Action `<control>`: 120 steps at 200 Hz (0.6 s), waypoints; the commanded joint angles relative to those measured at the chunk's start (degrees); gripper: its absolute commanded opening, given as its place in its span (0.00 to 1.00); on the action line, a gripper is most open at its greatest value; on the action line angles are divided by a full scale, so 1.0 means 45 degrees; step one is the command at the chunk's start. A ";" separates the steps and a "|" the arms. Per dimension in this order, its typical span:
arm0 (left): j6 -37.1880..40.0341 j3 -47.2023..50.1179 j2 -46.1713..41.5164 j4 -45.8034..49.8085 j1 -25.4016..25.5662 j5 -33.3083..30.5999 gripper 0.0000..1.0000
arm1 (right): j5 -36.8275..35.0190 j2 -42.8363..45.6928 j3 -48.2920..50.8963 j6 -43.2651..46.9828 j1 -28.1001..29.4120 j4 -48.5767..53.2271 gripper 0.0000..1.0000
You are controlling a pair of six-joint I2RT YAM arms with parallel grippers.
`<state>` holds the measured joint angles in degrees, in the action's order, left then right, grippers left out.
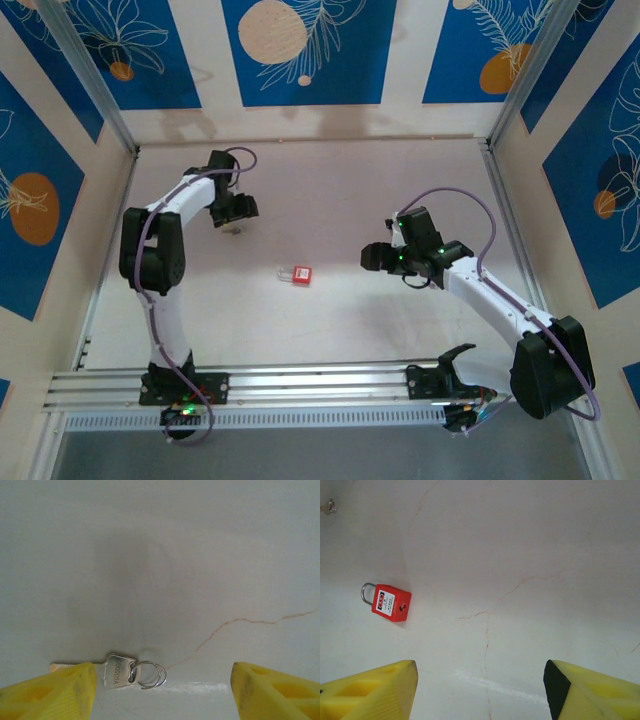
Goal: Unlock with the key
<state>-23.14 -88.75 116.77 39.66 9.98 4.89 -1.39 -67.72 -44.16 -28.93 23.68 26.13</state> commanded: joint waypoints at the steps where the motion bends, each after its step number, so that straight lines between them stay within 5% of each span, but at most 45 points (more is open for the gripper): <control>1: 0.0222 0.0452 -0.0151 0.0183 0.0001 0.0285 0.71 | 0.0308 -0.0100 0.0093 -0.0148 0.0093 -0.0012 0.69; 120: -0.0285 0.2869 -0.1302 -0.1538 0.0595 0.1180 0.69 | 0.0350 -0.1269 -0.0811 -0.0150 0.0608 -0.0387 0.68</control>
<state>-23.64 -77.30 112.97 32.23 10.74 7.53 -0.60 -73.36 -46.41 -29.30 26.26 24.38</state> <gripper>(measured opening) 0.687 0.678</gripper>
